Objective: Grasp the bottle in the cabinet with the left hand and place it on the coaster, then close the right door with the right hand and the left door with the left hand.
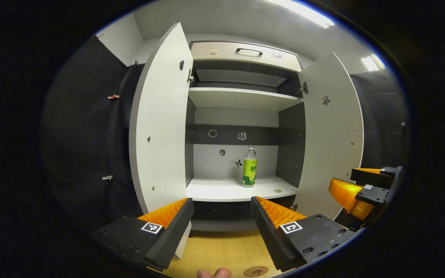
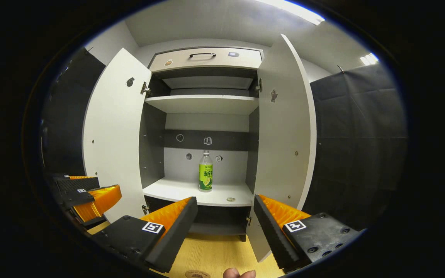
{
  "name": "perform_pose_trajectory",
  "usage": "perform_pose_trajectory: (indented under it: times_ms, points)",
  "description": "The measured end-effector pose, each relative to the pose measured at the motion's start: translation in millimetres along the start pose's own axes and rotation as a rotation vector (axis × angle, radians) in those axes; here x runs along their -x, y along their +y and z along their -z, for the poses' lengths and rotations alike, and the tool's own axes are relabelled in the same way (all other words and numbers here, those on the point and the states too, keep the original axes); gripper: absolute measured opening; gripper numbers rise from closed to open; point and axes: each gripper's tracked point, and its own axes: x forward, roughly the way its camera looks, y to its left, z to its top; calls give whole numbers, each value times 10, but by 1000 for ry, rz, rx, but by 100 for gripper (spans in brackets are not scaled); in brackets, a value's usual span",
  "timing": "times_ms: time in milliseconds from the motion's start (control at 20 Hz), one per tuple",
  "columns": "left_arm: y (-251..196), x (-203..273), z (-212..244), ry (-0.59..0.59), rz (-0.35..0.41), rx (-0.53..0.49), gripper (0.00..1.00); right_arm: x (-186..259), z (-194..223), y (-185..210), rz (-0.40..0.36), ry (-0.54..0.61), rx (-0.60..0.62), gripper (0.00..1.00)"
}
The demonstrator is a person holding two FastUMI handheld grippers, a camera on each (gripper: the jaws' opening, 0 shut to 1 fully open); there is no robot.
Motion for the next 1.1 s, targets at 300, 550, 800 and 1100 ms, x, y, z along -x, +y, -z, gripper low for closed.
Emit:
perform_pose_trajectory:
  times_ms: [300,550,800,1100]
  points:
    - [-92,-107,-4,-1,17,9,94,-10,-39,-38,8,-8,-14,98]
    - [-296,-424,-90,-20,49,4,95,-34,-60,-197,21,-12,-17,98]
    - [-580,-1060,-115,-17,76,-11,94,-25,47,-300,1,22,-28,98]
    - [-918,-2010,-283,-68,96,-75,94,-41,26,-478,-1,-4,-27,98]
